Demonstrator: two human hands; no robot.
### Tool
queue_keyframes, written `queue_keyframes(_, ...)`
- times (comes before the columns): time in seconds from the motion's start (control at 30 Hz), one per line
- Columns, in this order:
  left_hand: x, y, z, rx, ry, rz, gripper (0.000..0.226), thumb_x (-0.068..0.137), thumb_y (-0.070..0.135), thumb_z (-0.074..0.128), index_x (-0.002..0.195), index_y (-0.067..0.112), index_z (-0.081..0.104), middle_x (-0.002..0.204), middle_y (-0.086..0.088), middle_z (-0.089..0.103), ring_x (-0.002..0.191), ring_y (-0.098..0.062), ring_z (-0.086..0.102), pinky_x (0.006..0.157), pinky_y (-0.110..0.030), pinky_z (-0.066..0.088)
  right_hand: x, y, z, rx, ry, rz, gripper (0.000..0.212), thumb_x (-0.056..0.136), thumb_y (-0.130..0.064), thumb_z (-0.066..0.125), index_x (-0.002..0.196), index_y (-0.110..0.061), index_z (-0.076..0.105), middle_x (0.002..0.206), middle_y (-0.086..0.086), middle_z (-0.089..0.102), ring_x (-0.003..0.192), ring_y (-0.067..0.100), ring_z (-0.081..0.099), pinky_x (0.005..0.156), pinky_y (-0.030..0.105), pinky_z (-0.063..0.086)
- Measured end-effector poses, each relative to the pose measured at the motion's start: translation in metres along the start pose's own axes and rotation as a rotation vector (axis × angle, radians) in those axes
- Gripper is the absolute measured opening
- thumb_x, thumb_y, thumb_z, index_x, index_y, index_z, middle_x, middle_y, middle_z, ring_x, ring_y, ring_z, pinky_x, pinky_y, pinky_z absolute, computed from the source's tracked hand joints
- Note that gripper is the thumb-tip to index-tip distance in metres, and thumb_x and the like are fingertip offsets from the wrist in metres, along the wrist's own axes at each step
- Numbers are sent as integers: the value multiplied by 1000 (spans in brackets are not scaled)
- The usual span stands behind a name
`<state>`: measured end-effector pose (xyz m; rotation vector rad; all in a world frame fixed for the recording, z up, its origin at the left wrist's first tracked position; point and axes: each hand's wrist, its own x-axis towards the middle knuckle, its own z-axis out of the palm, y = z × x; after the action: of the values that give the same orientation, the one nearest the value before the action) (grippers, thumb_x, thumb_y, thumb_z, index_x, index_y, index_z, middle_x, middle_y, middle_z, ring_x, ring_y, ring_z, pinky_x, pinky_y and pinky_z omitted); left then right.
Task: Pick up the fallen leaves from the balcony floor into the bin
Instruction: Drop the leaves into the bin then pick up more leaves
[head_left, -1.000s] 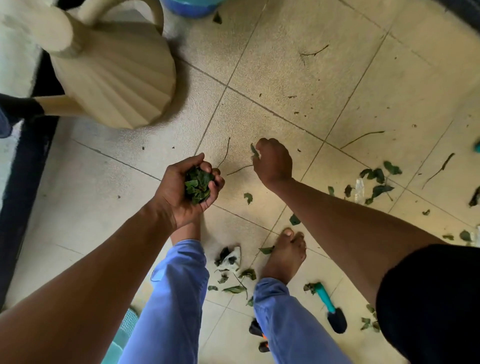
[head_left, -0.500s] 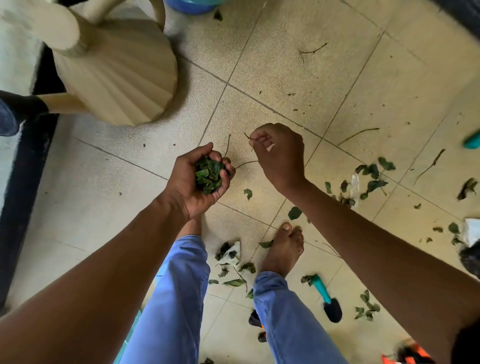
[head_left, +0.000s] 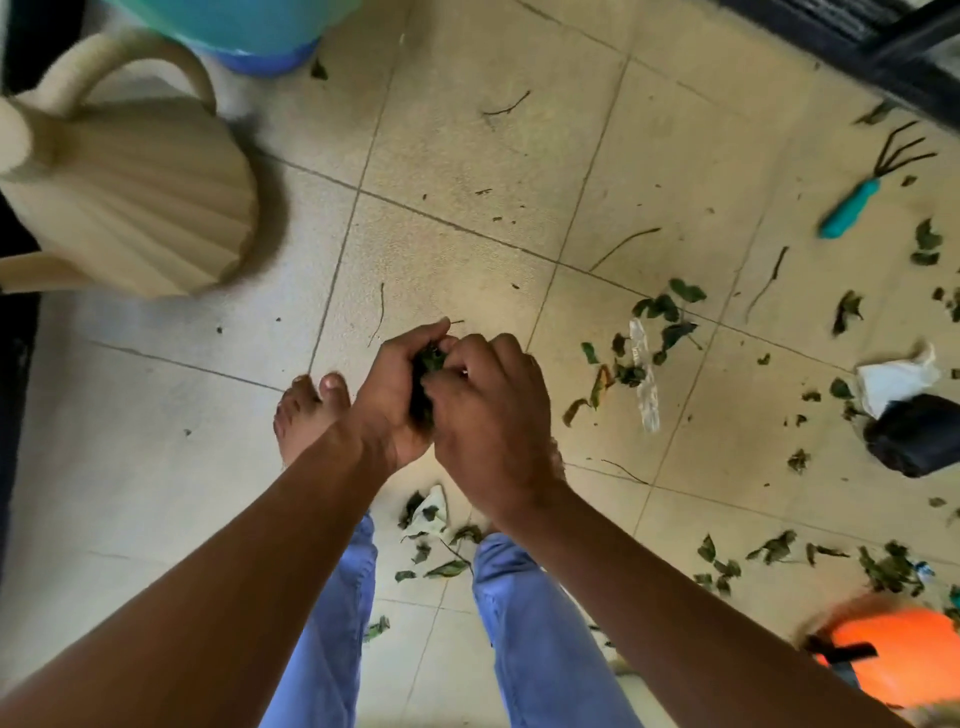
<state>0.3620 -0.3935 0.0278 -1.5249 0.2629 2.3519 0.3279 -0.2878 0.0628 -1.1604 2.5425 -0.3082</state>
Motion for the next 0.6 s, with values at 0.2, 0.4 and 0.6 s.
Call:
queue_keyframes(0.2,6,-28,26,156,67,-32,44,97,37,58,57,22,45,52,4,41,48,-12,46,52,-24,42,-38,15,-12,101,-30,76,36,78,-11,48,106,-16,71,110,3,61,94,22,50,75,37,44)
queue_keyframes(0.4,37,-52,38,88,19,-120,39,98,28,55,61,15,50,59,2,46,55,-9,49,40,-12,32,-84,77,-8,382,285,333,34,89,-11,53,118,-15,70,108,3,64,96,23,59,80,35,49)
queue_keyframes(0.6,58,-77,37,171,32,-185,41,98,28,56,60,14,51,67,1,42,62,-11,49,35,-12,32,-104,201,74,260,217,708,34,88,-15,63,121,-18,68,115,5,67,101,26,65,88,42,56)
